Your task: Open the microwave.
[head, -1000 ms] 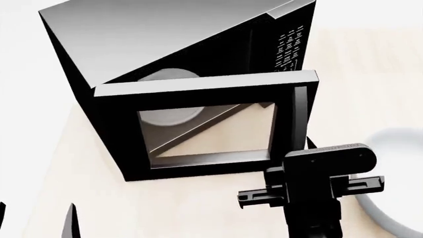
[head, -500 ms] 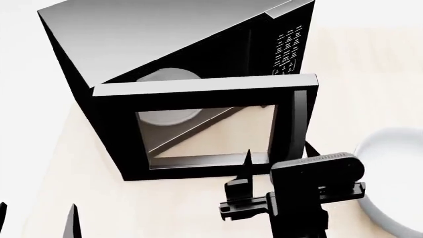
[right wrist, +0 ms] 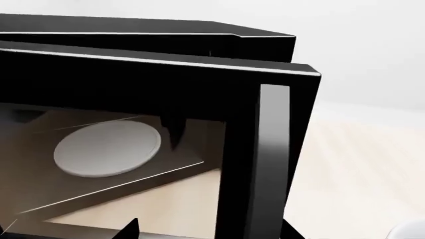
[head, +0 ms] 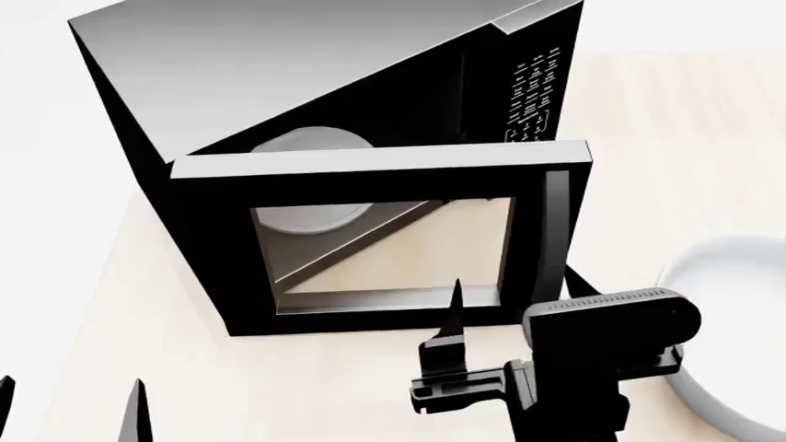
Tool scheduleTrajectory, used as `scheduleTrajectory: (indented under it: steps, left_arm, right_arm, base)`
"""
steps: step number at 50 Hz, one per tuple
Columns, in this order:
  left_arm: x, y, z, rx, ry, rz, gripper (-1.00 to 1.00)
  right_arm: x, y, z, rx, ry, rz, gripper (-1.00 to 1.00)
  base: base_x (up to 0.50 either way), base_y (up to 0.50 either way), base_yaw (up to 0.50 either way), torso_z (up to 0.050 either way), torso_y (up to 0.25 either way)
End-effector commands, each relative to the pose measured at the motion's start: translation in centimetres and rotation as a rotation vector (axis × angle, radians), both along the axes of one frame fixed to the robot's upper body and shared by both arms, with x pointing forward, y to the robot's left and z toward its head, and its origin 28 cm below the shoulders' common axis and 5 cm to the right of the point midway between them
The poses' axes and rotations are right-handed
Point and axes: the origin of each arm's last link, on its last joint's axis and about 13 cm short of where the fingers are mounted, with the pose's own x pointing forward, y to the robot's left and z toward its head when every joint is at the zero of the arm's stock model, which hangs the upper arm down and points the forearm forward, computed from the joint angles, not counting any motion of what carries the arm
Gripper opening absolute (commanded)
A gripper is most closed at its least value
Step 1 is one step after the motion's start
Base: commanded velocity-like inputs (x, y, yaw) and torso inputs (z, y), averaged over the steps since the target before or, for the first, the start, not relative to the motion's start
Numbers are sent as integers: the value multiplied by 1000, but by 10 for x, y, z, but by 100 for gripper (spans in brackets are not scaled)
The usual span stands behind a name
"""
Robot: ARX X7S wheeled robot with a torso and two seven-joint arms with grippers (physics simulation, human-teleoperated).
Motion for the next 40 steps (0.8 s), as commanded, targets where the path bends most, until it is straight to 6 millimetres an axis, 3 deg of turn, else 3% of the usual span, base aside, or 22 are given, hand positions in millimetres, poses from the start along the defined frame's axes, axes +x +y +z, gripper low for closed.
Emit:
scheduleTrajectory:
  steps: [1,31,40]
  left_arm:
    - [0,0,1,-2,-2,-2,100]
    - [-2,-1,2,-2,-9,-3,100]
    - [-2,-1,2,-5,-9,-5,100]
  right_arm:
    - [-3,1,8,51,-32,61,100]
    - [-17,-17,7,65,-41,5,100]
    - [-41,-9,26,56,-74,27,100]
  base:
    - [0,0,0,0,0]
    - [0,0,0,0,1]
    - [0,0,0,0,0]
